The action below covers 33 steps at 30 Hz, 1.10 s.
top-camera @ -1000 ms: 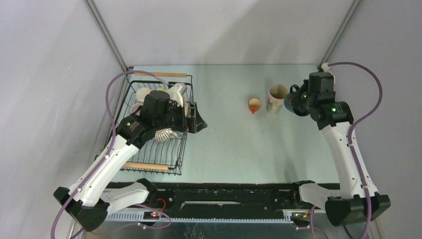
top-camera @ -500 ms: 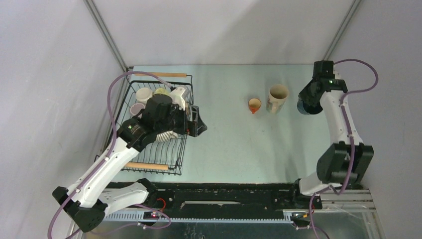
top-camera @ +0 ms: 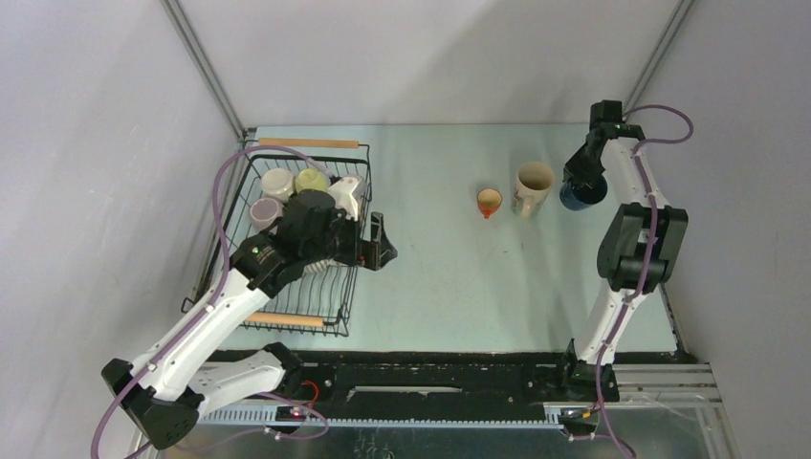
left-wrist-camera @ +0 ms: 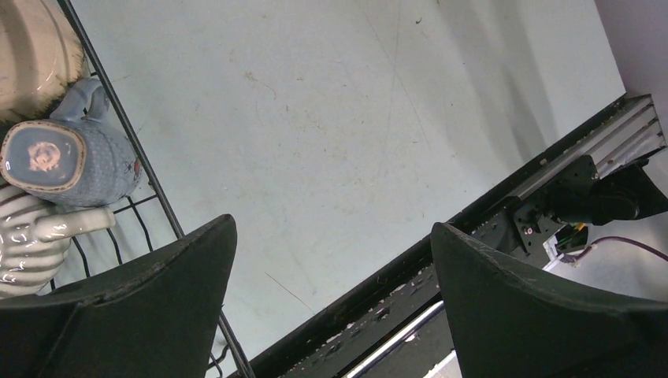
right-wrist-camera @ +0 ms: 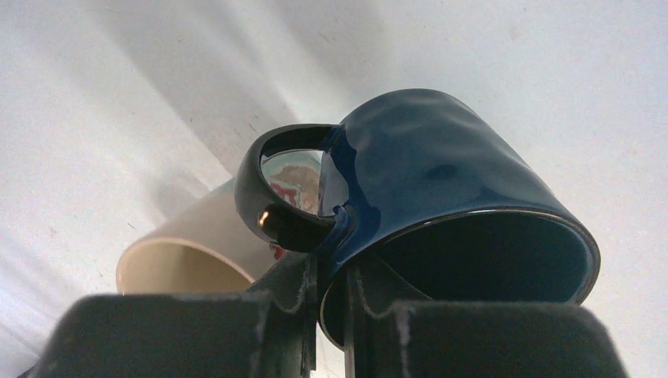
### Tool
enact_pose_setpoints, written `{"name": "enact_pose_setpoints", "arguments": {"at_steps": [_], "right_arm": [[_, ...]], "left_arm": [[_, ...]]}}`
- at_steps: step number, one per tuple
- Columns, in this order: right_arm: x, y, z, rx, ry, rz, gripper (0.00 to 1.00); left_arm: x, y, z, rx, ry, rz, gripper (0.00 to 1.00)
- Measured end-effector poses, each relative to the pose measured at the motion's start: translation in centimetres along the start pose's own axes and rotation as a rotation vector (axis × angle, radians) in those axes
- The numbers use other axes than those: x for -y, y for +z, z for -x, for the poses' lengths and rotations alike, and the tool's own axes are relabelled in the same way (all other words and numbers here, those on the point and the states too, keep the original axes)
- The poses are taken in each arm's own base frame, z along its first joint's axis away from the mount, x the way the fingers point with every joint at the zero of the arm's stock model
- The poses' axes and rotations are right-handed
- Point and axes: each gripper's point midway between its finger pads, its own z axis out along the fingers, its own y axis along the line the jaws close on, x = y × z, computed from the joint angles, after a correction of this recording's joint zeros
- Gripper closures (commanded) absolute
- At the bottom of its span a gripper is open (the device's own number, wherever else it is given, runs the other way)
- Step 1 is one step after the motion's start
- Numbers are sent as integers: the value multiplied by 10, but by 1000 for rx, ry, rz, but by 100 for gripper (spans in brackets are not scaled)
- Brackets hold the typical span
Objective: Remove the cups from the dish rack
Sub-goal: Place the cup at the center of the board.
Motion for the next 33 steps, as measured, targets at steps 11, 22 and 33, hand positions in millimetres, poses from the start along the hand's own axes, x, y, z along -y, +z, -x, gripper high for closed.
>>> {"name": "enact_pose_setpoints", "arguments": {"at_steps": [11,22,33], "right_arm": [[3,49,-15,-108,45,-42,100],[6,64,-17,-136,58,-69,93],[4,72,-16,-151,65,-58,63]], "left_arm": [[3,-10,6,41,5,-15,0],[2,-7,0,30,4,-16,0],[3,-8,1,34,5,-22,0]]}}
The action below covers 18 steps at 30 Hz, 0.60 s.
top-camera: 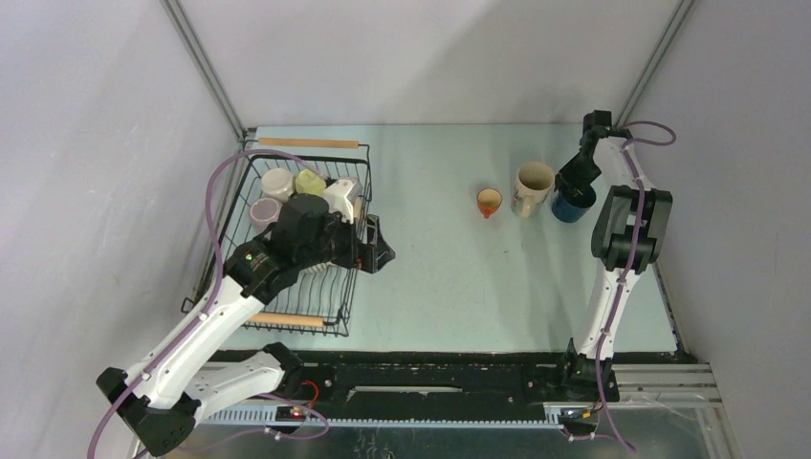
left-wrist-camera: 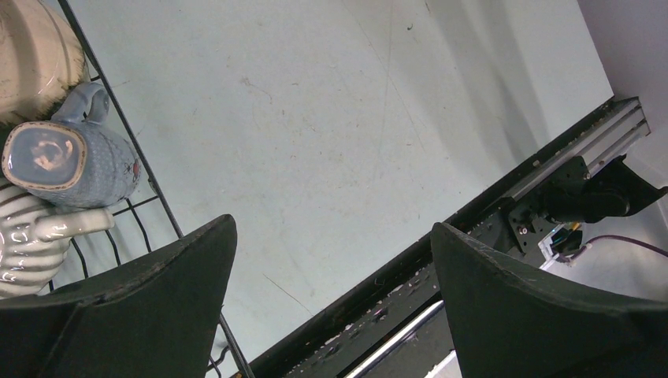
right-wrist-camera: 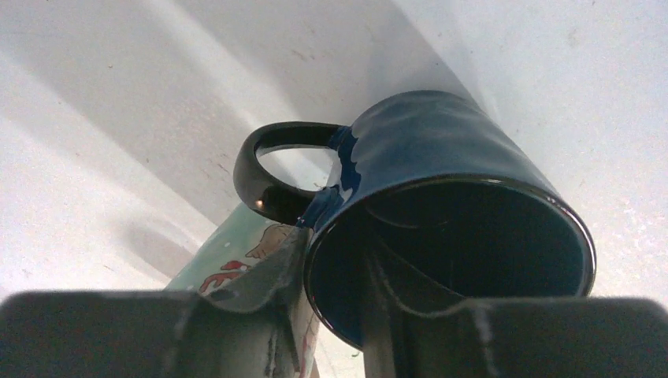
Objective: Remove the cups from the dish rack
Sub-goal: Place the cup at the center of the board.
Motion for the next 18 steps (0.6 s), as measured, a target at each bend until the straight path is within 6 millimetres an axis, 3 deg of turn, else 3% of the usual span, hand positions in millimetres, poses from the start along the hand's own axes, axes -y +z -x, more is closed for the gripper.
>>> {"name": "enact_pose_setpoints", "arguments": {"at_steps": [11,18], "right_arm": [[-7,-5,6,12,1,27,43],[-13,-24,17,53,2,40,35]], "left_arm": [[1,0,-1,-1,2,-2,0],[1,-1,-3,-9,3,-2,0]]}}
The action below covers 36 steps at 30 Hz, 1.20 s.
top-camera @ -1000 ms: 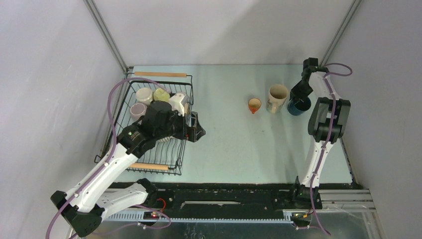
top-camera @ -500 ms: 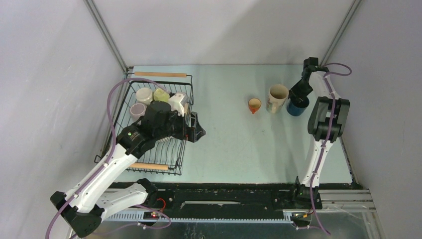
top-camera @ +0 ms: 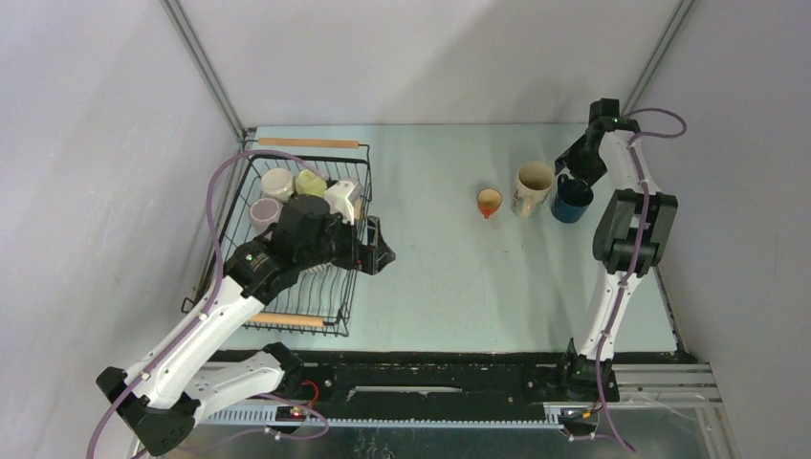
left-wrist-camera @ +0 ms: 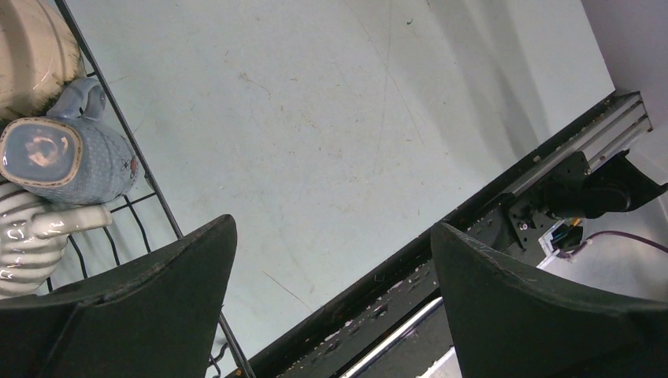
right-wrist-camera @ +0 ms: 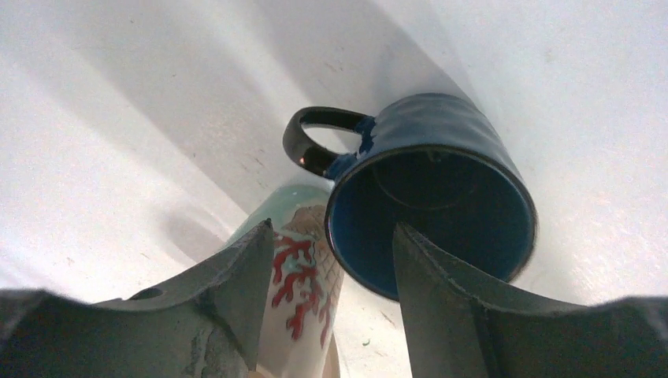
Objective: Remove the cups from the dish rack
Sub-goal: Place the cup at the center of the board, then unload the cup from the dish rack.
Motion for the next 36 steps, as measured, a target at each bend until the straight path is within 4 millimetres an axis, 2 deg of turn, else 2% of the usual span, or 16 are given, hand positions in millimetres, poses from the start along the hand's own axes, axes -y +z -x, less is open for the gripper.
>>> {"name": "enact_pose_setpoints", "arguments": {"at_steps": [2,5,11,13,16,19,22,28,36], "right_arm": [[0,-11,3,18,-1,0,34],[2,-39,11,69,-5,3,32],[2,-118,27,225,-7,76,27],[5,-148,25,273,-13,109,25],[6,-179,19,325,-31,152,21],[7,-198,4,354,-60,191,11],[7,-204,-20,345,-104,222,1],[-4,-215,-71,312,-214,301,0],[-22,-238,-127,301,-350,441,0]], "left_arm": [[0,0,0,0,0,0,0],[0,0,0,0,0,-1,0],[-1,0,1,3,-2,7,0],[-3,1,2,8,-3,18,0],[-7,1,3,16,-5,41,0],[-13,2,6,29,-13,77,0],[-18,0,12,51,-19,117,0],[-36,-10,26,115,-38,232,0],[-76,-27,24,145,-110,441,0]]}}
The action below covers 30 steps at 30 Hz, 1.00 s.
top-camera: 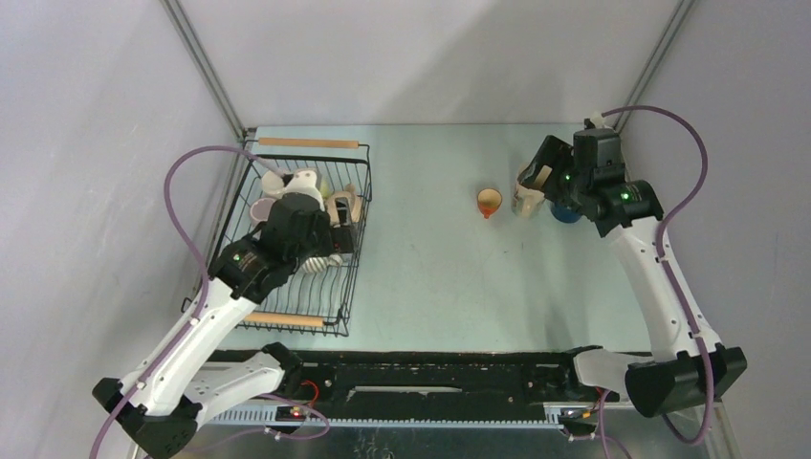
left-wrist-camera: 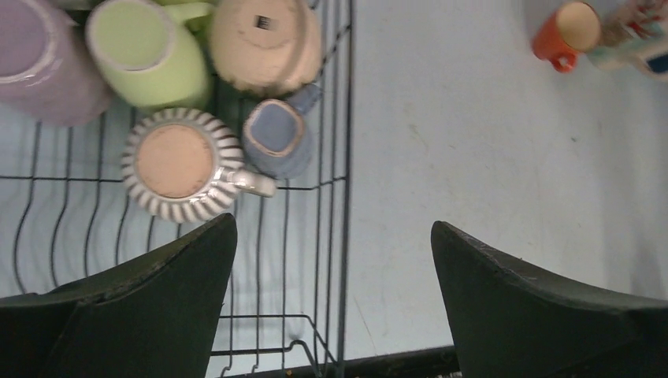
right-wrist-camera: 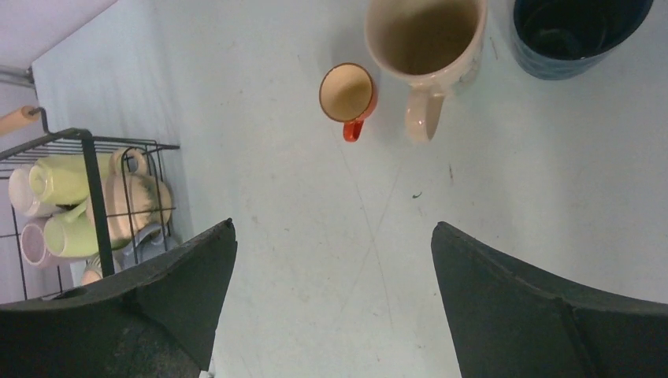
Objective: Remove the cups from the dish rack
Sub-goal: Unload the cup from the dish rack.
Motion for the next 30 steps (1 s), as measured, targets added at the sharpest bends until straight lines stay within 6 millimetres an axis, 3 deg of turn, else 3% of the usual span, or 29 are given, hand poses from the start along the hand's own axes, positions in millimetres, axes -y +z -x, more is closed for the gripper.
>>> {"name": "enact_pose_setpoints", "arguments": {"at_steps": [6,13,24,30], "right_arm": [[-12,-5,-11,-6,-27,42,0],[-24,-2,-24,-31,-57,73,0],[-34,-4,-34,-53,-85,98,0],[-33,-2,-41,-66,-95,92,0]], "left_arm": [[-34,9,5,-9,-98,130,0],[-58,44,-5,-119,-177,208,4],[-59,95,-10,-227,-197,224,20],[-65,117,-25,-290,-192,253,23]]}}
